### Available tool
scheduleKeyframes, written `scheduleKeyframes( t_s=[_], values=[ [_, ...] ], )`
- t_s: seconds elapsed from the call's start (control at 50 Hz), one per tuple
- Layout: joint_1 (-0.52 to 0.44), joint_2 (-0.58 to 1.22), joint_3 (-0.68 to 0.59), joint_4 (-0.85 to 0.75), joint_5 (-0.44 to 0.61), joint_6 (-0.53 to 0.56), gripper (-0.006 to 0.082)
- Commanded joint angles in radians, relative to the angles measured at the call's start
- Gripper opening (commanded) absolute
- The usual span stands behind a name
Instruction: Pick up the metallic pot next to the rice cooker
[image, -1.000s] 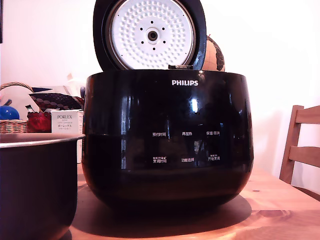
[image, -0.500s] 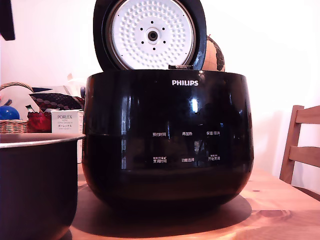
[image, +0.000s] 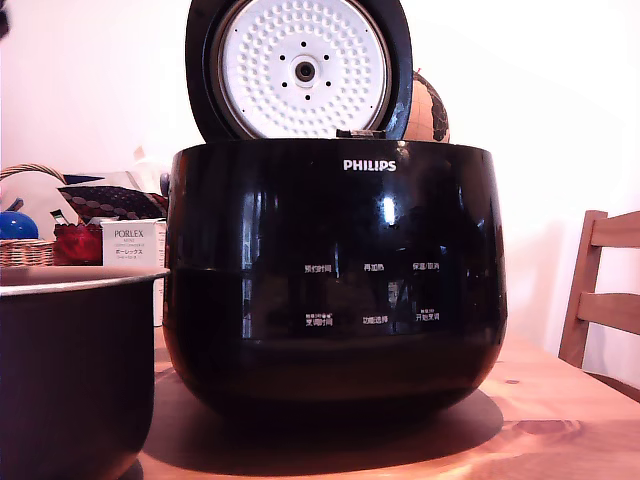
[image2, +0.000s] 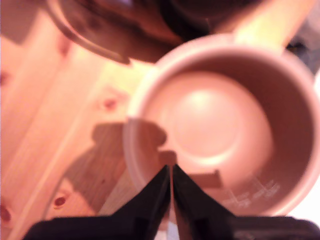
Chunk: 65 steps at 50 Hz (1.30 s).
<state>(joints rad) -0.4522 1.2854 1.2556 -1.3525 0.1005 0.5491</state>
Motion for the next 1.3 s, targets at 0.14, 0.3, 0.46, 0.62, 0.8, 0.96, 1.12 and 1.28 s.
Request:
scheduleKeyframes(
  t_s=[0.14,0.3,0.46,0.62,0.8,0.96,1.12,1.28],
  values=[
    [0.038,0.06,-0.018,0.071,0.005,0.046,0.0292],
    [0.051,0.146,-0.018,0.071,0.024,0.046,0.0295],
    [0.051,0.168,-0.018,0.055,0.023,-0.007,0.0296],
    [0.051,0.152,-0.018,0.059,-0.011,-0.014,0.0296],
    [0.076,0.163,-0.018,0.101,-0.016,-0.006,0.0353],
    [0.08,0.182,-0.019,0.1,-0.014,0.001,0.0366],
    [0.08,0.216,-0.019,0.106,-0.011,0.002,0.0366],
    [0.08,0.249,-0.019,0.111,-0.011,0.002,0.0366]
  ],
)
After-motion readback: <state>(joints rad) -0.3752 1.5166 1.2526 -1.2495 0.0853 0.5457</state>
